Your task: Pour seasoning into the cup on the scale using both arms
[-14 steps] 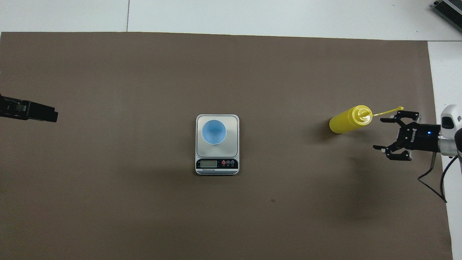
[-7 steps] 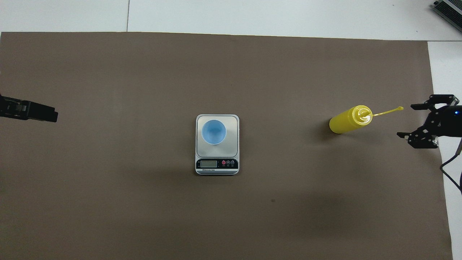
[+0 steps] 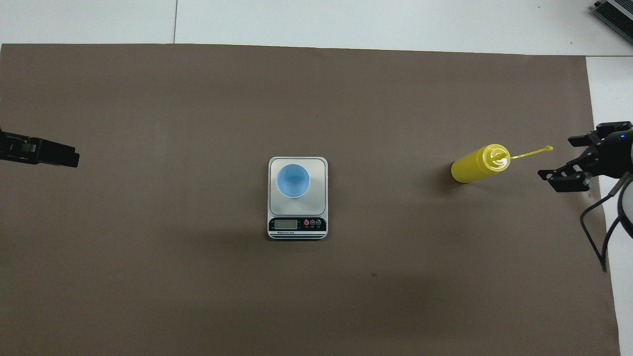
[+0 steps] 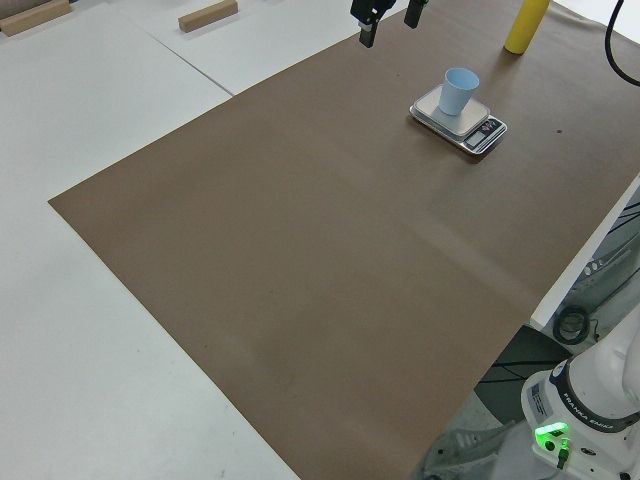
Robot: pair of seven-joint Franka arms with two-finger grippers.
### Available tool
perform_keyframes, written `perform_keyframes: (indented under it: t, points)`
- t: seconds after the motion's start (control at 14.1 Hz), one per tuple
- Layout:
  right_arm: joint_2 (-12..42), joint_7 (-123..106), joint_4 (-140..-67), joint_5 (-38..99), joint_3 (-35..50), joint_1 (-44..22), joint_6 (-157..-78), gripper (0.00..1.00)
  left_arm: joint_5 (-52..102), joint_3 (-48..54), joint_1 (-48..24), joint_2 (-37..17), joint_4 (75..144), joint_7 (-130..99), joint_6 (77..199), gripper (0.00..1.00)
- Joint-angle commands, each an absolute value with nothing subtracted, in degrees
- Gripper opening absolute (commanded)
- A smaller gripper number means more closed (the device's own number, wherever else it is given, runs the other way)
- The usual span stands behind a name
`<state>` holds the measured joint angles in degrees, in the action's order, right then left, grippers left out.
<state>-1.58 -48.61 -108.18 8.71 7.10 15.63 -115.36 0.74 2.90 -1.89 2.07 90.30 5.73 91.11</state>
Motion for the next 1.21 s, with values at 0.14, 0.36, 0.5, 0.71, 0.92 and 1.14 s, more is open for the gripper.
perform_keyframes:
  t: [0.14, 0.36, 0.5, 0.71, 0.92, 1.14]
  points:
    - [-0.4, -23.4, -102.3, 5.1, 7.4, 9.7, -109.9, 1.00, 1.6, 3.1, -1.1, 3.4, 91.6, 6.1, 90.5, 1.00]
    - [0.4, -15.0, -97.4, 2.1, 7.5, 5.4, -105.1, 1.00, 1.6, 3.1, -1.1, 3.4, 91.6, 6.1, 90.5, 1.00]
    - [0.4, -8.8, -95.6, -3.8, 7.5, 1.2, -103.8, 1.00, 1.6, 3.1, -1.1, 3.4, 91.6, 6.1, 90.5, 1.00]
    - [1.8, -0.2, -91.2, -5.2, 7.5, -3.5, -99.3, 1.00, 1.6, 3.1, -1.1, 3.4, 91.6, 6.1, 90.5, 1.00]
    - [3.1, 7.6, -86.8, -4.1, 7.5, -4.0, -95.4, 1.00, 1.6, 3.1, -1.1, 3.4, 91.6, 6.1, 90.5, 1.00]
    - [2.6, 8.5, -87.9, -3.9, 6.8, -2.9, -93.5, 1.00, 1.6, 3.1, -1.1, 3.4, 91.6, 6.1, 90.5, 1.00]
